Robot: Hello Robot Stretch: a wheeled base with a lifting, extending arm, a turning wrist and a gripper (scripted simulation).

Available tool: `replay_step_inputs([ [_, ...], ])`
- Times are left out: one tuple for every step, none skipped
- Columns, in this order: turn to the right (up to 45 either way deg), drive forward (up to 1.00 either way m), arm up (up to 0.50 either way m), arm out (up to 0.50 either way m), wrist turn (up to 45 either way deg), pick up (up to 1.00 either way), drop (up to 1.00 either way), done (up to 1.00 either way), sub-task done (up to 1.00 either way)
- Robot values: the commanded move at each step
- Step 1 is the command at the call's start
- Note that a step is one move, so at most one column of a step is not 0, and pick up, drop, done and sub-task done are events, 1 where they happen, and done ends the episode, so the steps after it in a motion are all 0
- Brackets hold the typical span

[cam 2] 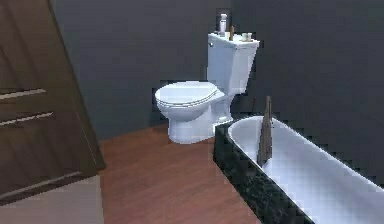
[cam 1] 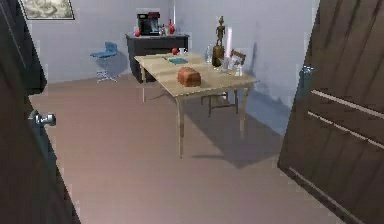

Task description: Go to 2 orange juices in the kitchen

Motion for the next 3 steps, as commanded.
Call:
replay_step_inputs([
  [-33.0,0.00,0.00,0.00,0.0,0.00,0.00,0.00,0.00],
  [0.0,0.05,0.00,0.00,0.0,0.00,0.00,0.00,0.00],
  [39.0,0.00,0.00,0.00,0.0,0.00,0.00,0.00,0.00],
])
